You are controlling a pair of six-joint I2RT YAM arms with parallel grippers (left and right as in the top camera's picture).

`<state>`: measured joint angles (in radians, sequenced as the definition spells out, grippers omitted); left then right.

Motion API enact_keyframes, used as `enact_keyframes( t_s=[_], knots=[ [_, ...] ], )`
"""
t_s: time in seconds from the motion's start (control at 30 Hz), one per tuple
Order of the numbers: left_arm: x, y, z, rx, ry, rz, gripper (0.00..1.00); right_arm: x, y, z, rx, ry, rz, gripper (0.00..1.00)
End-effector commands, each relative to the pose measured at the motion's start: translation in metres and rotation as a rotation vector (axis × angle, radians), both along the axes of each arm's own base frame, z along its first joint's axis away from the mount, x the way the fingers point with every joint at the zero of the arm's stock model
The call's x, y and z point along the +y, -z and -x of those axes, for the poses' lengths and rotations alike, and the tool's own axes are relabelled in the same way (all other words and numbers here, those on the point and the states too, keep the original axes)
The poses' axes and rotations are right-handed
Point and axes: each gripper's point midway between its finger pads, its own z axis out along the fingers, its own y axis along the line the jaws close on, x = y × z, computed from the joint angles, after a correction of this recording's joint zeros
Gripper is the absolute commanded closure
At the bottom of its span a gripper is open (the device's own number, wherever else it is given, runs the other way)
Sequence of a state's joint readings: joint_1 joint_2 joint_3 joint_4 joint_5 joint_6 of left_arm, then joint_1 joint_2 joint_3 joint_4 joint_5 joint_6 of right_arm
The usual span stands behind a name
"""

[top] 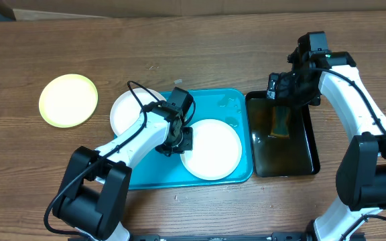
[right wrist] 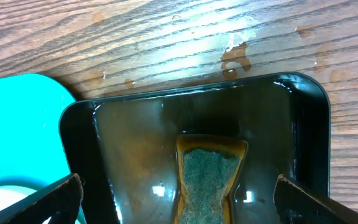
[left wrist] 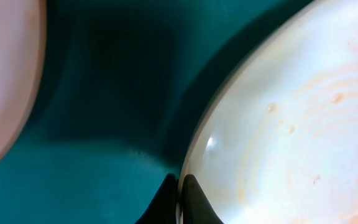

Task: Clean dirty plates on tray and stack at the side
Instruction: 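Lift the white plate off the teal tray and swing it right with left gripper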

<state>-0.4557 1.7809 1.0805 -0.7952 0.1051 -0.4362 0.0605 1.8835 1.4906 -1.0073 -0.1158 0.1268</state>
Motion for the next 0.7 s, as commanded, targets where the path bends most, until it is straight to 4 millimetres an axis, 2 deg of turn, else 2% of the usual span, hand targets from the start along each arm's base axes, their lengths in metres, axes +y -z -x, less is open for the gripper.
enact_keyframes(
  t_s=[0.0,0.33,0.5,0.67],
  knots=[
    [0.002,-0.017,-0.019,-0.037,0.025,0.016,0.96,-0.002,-0.014,-0.006,-0.043,0.008,0.003,0.0],
    [0.001,-0.086,-0.055,-0.103,0.041,0.076,0.96,-0.002,-0.014,-0.006,-0.043,0.008,0.003,0.0],
    [-0.016,-0.12,-0.073,-0.192,0.069,0.099,0.96,-0.002,-0.014,-0.006,-0.043,0.008,0.003,0.0],
    [-0.035,-0.14,-0.081,-0.295,0.111,0.034,0.96,-0.002,-0.014,-0.006,-0.043,0.008,0.003,0.0]
  ],
)
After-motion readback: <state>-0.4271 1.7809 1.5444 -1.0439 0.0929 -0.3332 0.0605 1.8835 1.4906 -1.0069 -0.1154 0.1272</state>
